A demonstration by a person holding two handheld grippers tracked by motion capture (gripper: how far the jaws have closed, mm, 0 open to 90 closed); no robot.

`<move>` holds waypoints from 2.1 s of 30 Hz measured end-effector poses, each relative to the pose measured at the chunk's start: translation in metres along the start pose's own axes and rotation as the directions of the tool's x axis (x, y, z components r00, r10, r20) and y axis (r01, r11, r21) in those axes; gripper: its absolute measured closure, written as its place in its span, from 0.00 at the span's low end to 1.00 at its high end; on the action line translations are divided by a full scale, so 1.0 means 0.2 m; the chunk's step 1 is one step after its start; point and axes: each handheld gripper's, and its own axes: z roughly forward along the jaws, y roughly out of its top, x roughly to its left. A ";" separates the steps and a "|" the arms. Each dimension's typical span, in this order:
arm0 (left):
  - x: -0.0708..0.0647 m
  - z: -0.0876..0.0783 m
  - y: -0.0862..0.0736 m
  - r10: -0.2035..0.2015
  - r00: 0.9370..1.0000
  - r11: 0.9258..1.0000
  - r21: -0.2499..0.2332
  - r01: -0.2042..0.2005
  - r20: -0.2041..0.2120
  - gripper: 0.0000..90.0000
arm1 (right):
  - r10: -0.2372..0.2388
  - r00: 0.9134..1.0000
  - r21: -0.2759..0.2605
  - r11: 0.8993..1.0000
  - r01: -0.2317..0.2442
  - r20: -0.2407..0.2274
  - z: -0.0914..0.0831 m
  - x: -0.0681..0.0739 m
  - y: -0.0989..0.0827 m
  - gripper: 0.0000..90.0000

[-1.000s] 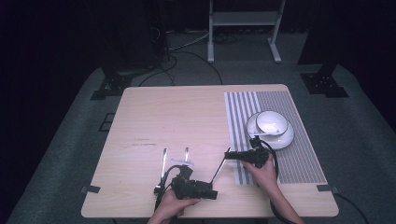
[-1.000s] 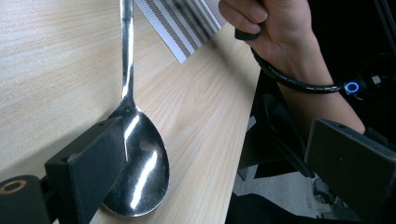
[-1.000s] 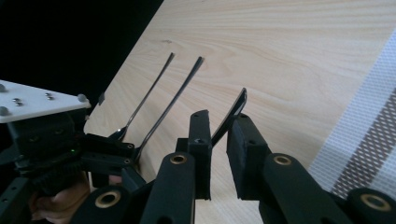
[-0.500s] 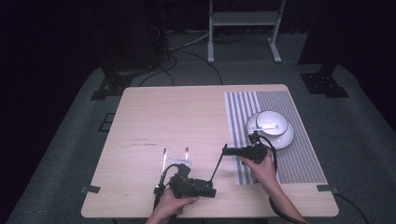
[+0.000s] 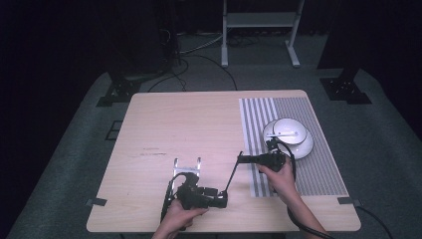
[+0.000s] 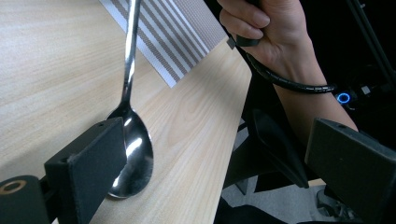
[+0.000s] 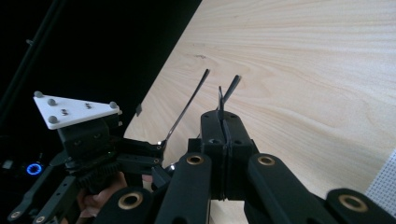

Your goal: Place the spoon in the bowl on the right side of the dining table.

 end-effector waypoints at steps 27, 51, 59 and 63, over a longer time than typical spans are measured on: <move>-0.03 -0.06 0.02 0.017 1.000 0.999 -0.028 -0.017 -0.001 0.04 | 0.025 0.996 -0.124 0.992 -0.014 0.085 -0.33 -0.01 0.15 0.99; 0.00 -0.09 0.01 0.010 1.000 0.999 -0.039 -0.010 -0.013 0.04 | 0.063 0.984 -0.230 0.973 -0.024 0.164 -0.54 -0.03 0.32 0.99; 0.00 -0.09 0.01 0.009 1.000 0.999 -0.042 -0.010 -0.015 0.04 | 0.086 0.979 -0.271 0.962 -0.033 0.185 -0.62 -0.06 0.36 0.99; 0.00 -0.09 0.01 0.007 1.000 0.999 -0.047 -0.008 -0.015 0.04 | 0.097 0.977 -0.286 0.957 -0.039 0.191 -0.65 -0.06 0.37 0.99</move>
